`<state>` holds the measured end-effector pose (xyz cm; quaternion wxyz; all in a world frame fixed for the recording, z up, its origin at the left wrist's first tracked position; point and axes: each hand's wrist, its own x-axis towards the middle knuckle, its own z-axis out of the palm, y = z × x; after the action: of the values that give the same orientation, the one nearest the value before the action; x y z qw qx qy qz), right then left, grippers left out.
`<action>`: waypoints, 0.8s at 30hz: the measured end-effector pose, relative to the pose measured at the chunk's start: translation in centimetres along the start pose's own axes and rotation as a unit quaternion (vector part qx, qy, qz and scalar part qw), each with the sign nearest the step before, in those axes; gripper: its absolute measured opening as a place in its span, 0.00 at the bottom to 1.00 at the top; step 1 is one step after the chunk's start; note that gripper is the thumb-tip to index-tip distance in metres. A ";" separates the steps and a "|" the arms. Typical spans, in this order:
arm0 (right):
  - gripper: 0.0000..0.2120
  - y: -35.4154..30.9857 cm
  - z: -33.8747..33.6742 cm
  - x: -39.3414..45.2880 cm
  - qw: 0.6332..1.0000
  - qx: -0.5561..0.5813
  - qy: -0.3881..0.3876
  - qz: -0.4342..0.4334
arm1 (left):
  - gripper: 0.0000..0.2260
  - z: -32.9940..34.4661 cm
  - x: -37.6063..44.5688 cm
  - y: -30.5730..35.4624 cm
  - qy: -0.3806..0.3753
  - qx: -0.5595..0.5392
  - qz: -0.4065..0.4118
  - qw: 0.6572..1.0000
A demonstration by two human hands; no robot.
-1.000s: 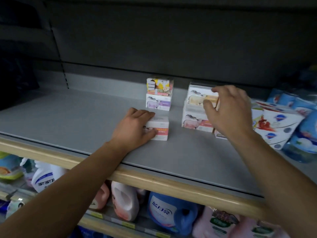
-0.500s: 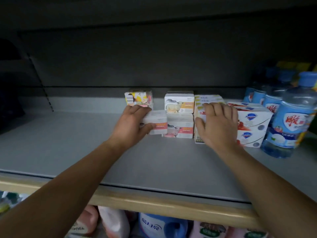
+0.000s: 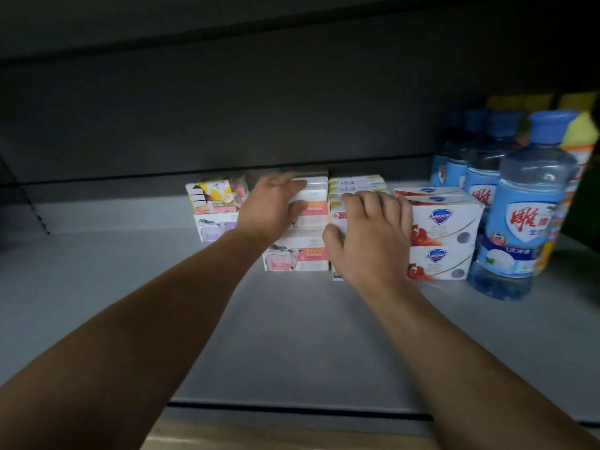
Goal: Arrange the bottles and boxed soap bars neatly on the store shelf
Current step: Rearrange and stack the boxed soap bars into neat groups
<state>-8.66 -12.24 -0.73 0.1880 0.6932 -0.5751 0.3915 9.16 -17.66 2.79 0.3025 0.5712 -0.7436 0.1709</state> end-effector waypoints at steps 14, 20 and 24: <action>0.23 -0.1 0.0 0.1 1.000 -0.001 -0.010 0.006 | 0.20 -0.1 0.1 0.0 -0.028 -0.024 -0.012 0.999; 0.23 -0.2 -0.3 0.1 1.000 -0.014 -0.022 -0.001 | 0.21 -2.4 -1.3 -0.2 -0.015 -0.027 -0.045 0.999; 0.24 -0.5 -1.1 0.3 0.997 -0.045 -0.065 -0.002 | 0.18 -5.1 -6.4 -1.9 -0.011 -0.061 -0.084 0.995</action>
<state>-8.50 -11.53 0.27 0.1824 0.7089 -0.6020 0.3190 13.30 -10.36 2.41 0.3419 0.6139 -0.7054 0.0926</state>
